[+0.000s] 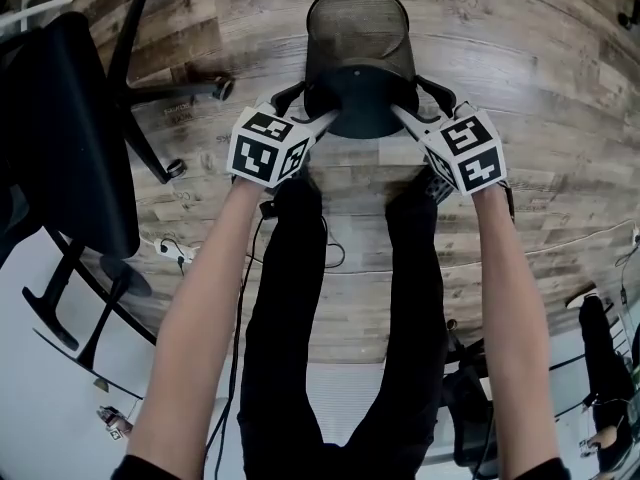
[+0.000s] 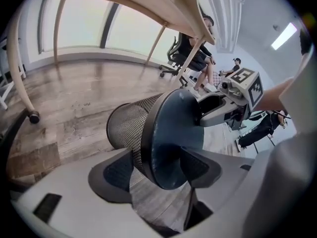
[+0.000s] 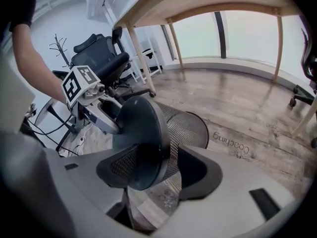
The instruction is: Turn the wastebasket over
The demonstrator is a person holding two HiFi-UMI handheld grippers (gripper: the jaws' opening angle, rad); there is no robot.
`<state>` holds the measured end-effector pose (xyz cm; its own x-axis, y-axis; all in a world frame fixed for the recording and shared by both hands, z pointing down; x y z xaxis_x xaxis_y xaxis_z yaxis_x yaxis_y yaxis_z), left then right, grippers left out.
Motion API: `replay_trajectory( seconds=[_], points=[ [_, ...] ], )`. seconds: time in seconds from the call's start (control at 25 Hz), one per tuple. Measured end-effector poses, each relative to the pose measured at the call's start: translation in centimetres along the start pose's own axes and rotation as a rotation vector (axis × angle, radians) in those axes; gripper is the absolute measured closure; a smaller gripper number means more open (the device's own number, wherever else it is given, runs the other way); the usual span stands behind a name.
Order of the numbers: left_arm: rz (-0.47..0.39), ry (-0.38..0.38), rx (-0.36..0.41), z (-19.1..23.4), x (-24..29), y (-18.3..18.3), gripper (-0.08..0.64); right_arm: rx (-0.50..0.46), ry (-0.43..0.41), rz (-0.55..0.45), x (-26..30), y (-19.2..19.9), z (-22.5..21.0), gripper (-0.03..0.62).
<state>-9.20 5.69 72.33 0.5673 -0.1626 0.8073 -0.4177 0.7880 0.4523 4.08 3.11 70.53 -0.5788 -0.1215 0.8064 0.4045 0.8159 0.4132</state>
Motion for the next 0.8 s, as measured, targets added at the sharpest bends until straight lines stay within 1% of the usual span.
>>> replay_trajectory(
  seconds=[0.12, 0.28, 0.36, 0.4, 0.48, 0.52, 0.56, 0.68, 0.8],
  points=[
    [0.014, -0.003, 0.027, -0.1, 0.1, 0.1, 0.249, -0.002, 0.007, -0.008, -0.3, 0.3, 0.1, 0.339],
    [0.045, 0.002, 0.033, -0.8, 0.2, 1.1, 0.242, -0.001, 0.002, 0.000, -0.4, 1.3, 0.6, 0.342],
    [0.061, 0.010, 0.026, -1.2, 0.1, 1.8, 0.238, 0.026, -0.009, 0.007, -0.4, 1.9, 1.0, 0.342],
    [0.060, 0.019, 0.010, -1.4, 0.1, 2.1, 0.236, 0.047, -0.017, 0.010, -0.5, 2.3, 1.2, 0.342],
    [0.041, 0.054, -0.045, -2.1, 0.0, 2.5, 0.229, 0.092, -0.044, 0.021, -0.6, 3.3, 1.8, 0.342],
    [0.031, 0.078, -0.072, -2.5, -0.1, 2.6, 0.209, 0.111, -0.065, 0.031, -0.7, 3.9, 2.1, 0.337],
    [0.024, 0.102, -0.090, -3.0, -0.1, 2.7, 0.209, 0.129, -0.089, 0.043, -0.8, 4.5, 2.5, 0.325],
    [0.033, 0.170, -0.109, -4.5, 0.0, 3.6, 0.176, 0.179, -0.153, 0.093, -1.0, 6.6, 3.7, 0.279],
    [0.062, 0.227, -0.119, -5.9, 0.3, 5.0, 0.134, 0.241, -0.199, 0.141, -0.7, 8.7, 4.6, 0.250]
  ],
)
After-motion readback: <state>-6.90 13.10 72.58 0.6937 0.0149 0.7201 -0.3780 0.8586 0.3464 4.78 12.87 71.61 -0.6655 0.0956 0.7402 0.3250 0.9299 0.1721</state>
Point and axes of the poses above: the fingertips, and each gripper's own axes: x forward along the fingers, z to its left, y out of its underside, the point moved 1 cm from there along -x, backward along the fingers, and after that the axes turned 10 degrees about x, right-handed, at the moved point
